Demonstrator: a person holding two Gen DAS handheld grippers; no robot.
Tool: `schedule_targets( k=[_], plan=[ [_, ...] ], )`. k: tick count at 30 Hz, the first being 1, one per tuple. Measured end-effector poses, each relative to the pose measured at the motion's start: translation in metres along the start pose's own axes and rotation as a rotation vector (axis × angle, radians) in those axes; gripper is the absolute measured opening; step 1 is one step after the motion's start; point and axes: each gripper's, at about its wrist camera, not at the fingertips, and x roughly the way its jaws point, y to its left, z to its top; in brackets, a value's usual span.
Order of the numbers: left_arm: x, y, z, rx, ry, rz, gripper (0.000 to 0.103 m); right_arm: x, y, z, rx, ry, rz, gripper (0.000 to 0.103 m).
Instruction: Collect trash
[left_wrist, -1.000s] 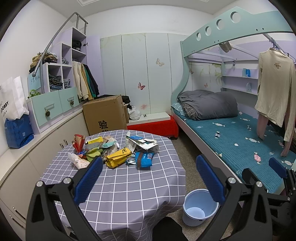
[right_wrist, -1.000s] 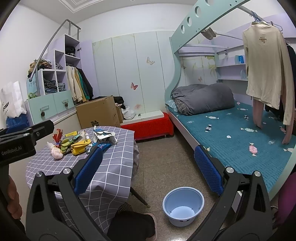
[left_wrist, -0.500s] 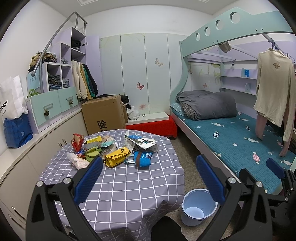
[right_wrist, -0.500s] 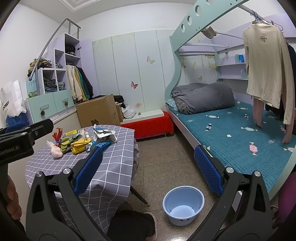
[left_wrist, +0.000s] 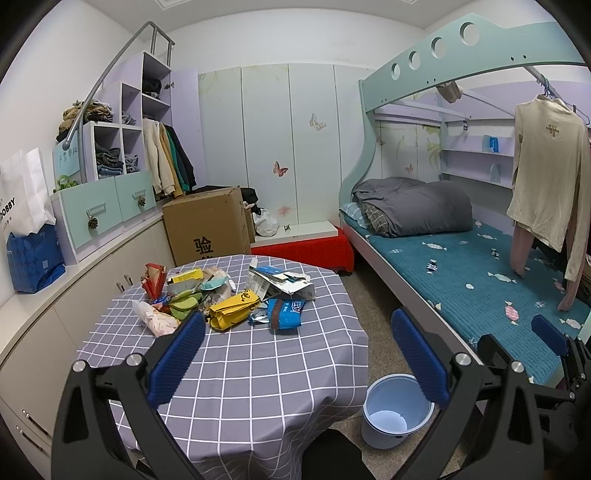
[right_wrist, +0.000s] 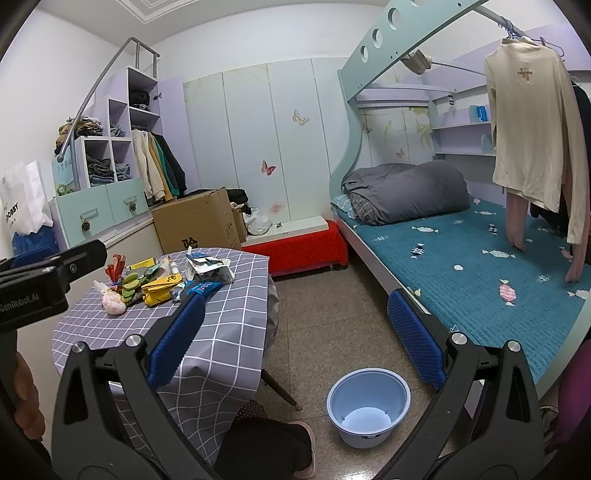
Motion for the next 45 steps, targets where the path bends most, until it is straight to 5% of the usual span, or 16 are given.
schedule_targets(
  k=[32,45],
  plan=[
    [0.019,0.004,-0.004,-0.005,0.04,0.01,0.099,0.02,0.006,-0.005,-0.025,0.045,0.008,0.097],
    [0.058,0.005,-0.019,0.012,0.087,0.0,0.099,0.06,0.003,-0.025,0.045,0.155,0.033,0.097]
  ],
)
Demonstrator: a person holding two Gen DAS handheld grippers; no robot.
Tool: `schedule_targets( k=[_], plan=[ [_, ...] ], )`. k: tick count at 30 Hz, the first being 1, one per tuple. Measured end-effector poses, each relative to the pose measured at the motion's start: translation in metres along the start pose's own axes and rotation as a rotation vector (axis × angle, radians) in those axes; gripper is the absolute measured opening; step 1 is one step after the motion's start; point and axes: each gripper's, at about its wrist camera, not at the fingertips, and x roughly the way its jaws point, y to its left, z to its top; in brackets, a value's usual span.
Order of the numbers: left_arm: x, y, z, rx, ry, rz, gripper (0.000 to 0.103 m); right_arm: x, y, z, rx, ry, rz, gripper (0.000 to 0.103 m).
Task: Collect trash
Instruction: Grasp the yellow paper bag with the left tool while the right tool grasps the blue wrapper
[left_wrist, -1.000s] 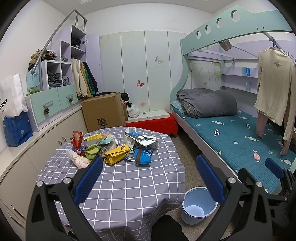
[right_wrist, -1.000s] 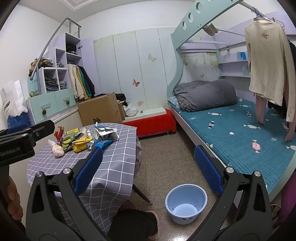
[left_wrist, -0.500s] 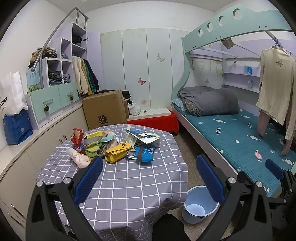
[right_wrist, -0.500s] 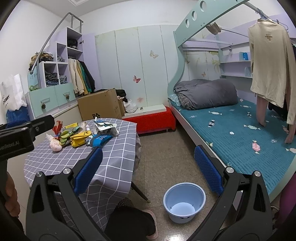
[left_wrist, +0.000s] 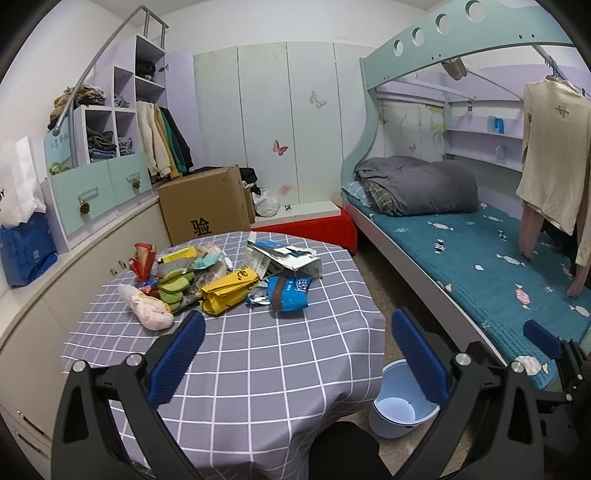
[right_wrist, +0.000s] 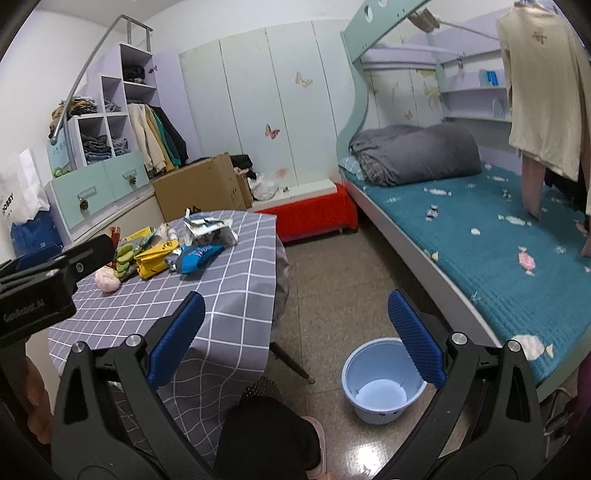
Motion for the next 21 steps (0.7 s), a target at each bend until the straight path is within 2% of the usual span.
schedule_targets(
  k=[4,9,11,14,21],
  plan=[
    [0.019,0.005,-0.004,0.021,0.027,0.018,0.099,0.02,0.001,-0.002,0.019,0.041,0.002,0.097],
    [0.046,0.035,-0.007,0.012,0.068,0.048,0.099,0.047,0.013,0.0,0.004,0.075,-0.014,0.097],
    [0.06,0.056,-0.007,-0.014,0.095,0.019,0.099,0.06,0.021,0.001,-0.007,0.082,-0.013,0.097],
    [0.084,0.09,-0.005,-0.095,0.151,-0.067,0.099,0.08,0.035,0.006,-0.021,0.09,0.011,0.097],
    [0.128,0.124,0.001,-0.176,0.206,-0.127,0.098,0.133,0.068,0.021,-0.044,0.13,0.054,0.097]
  ],
)
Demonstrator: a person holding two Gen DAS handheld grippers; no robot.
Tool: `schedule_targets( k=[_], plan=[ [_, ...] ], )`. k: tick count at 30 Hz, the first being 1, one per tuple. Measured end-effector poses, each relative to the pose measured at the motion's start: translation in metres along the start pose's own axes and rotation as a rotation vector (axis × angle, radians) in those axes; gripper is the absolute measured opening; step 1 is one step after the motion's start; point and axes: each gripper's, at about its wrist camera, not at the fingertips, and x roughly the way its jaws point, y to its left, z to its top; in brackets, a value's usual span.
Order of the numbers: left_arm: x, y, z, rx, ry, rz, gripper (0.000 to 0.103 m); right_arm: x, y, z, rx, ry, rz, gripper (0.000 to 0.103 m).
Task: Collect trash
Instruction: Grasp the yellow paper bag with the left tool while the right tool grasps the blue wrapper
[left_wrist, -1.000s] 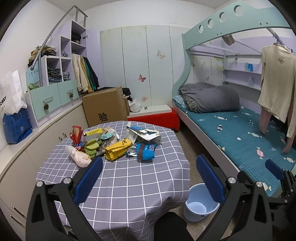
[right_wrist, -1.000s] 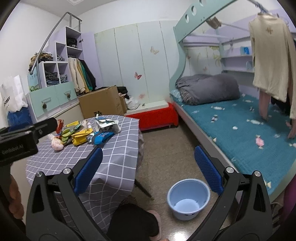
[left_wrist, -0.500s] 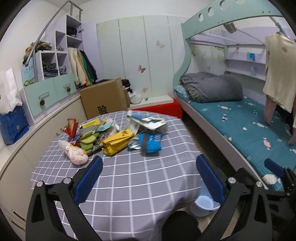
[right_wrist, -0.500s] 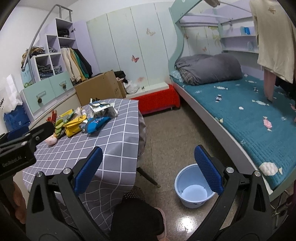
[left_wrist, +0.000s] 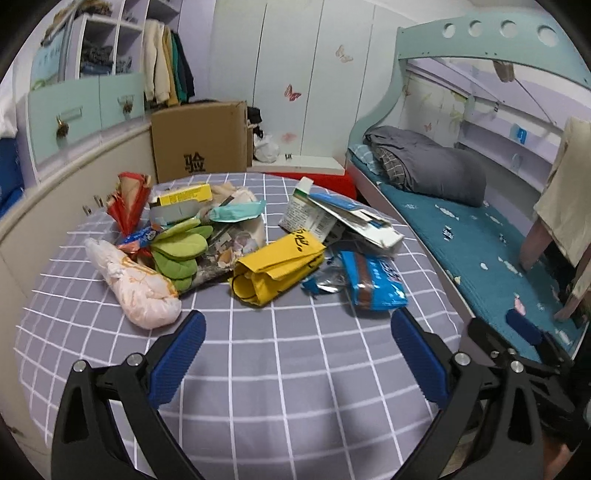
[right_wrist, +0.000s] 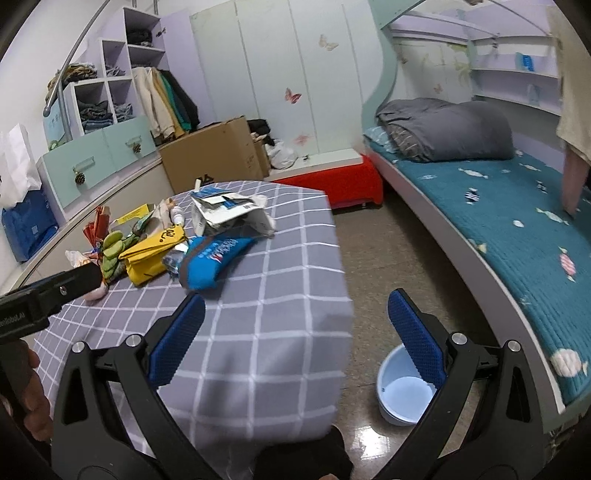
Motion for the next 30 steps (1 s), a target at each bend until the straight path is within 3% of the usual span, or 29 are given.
schedule_targets(
  k=[3,7,11,16,17,19,22,24,27,28,29,30],
  plan=[
    [0.018,0.014,0.012,-0.052,0.027,-0.039,0.095,0.019,0.008,0.008,0.016,0.033,0.01,0.097],
    [0.046,0.026,0.026,-0.116,0.088,-0.095,0.074,0.039,0.011,0.02,0.083,0.084,0.042,0.097],
    [0.07,0.031,0.034,-0.169,0.12,-0.151,0.074,0.057,0.013,0.033,0.13,0.112,0.072,0.097],
    [0.094,0.033,0.04,-0.21,0.15,-0.147,0.071,0.078,0.02,0.039,0.173,0.168,0.127,0.097],
    [0.098,0.034,0.041,-0.213,0.158,-0.14,0.067,0.082,0.022,0.039,0.173,0.182,0.134,0.097],
    [0.102,0.034,0.04,-0.215,0.168,-0.126,0.045,0.09,0.027,0.038,0.163,0.208,0.146,0.097],
    [0.103,0.042,0.039,-0.251,0.172,-0.146,0.036,0.097,0.037,0.037,0.118,0.222,0.129,0.095],
    [0.099,0.043,0.039,-0.251,0.162,-0.14,0.028,0.098,0.041,0.037,0.096,0.23,0.125,0.085],
    [0.087,0.042,0.035,-0.246,0.139,-0.126,0.017,0.101,0.048,0.036,0.049,0.241,0.107,0.059],
    [0.082,0.042,0.034,-0.255,0.131,-0.131,0.015,0.103,0.049,0.034,0.046,0.255,0.129,0.037],
    [0.077,0.042,0.032,-0.261,0.125,-0.132,0.014,0.104,0.05,0.032,0.047,0.267,0.14,0.027],
    [0.072,0.043,0.03,-0.261,0.118,-0.133,0.013,0.103,0.052,0.031,0.039,0.261,0.139,0.027]
  ],
)
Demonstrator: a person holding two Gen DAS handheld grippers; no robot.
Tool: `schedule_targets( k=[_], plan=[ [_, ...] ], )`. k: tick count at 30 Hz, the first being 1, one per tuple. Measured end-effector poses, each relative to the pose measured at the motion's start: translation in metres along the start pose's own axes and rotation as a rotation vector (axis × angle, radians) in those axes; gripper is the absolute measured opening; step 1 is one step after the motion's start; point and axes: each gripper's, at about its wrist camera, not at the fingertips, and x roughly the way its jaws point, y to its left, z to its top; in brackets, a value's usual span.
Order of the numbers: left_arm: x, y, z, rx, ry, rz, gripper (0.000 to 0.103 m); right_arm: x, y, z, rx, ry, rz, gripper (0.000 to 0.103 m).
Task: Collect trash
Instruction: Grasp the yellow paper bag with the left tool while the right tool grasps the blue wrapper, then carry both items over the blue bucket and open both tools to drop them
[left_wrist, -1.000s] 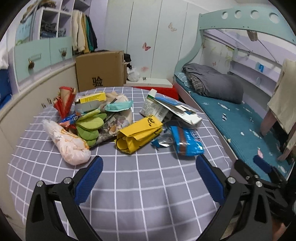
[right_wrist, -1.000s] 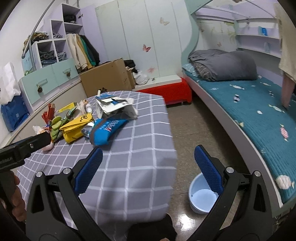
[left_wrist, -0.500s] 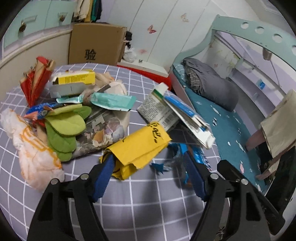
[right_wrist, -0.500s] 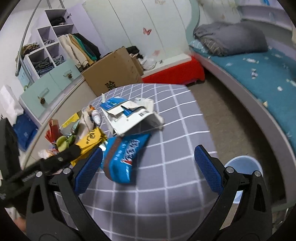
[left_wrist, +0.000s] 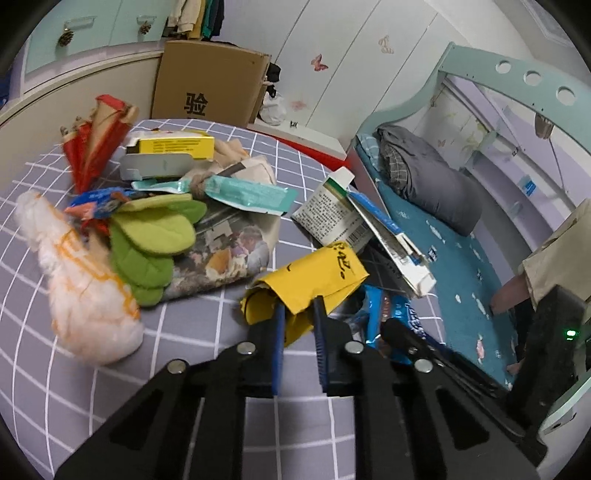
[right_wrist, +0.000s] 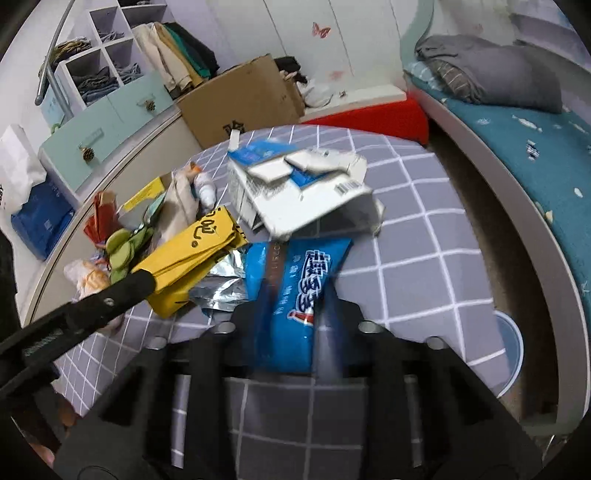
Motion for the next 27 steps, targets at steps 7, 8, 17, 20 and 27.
schedule_targets(
  k=[7,8,17,20,27],
  plan=[
    [-0.038,-0.005,-0.018,0.0,-0.062,-0.01,0.008,-0.026,-0.003,-0.016,0.01,-0.042,0.069,0.012],
    [-0.043,-0.004,-0.022,0.002,-0.071,-0.01,0.007,-0.032,-0.004,-0.018,0.015,-0.053,0.076,0.012],
    [-0.089,-0.042,-0.058,0.12,-0.148,0.019,0.005,-0.08,-0.032,-0.043,0.068,-0.109,0.101,0.011],
    [-0.1,-0.054,-0.069,0.149,-0.157,0.009,0.005,-0.091,-0.037,-0.049,0.075,-0.126,0.096,0.011],
    [-0.104,-0.106,-0.085,0.253,-0.172,-0.024,0.005,-0.134,-0.073,-0.065,0.112,-0.222,0.012,0.011]
  ],
)
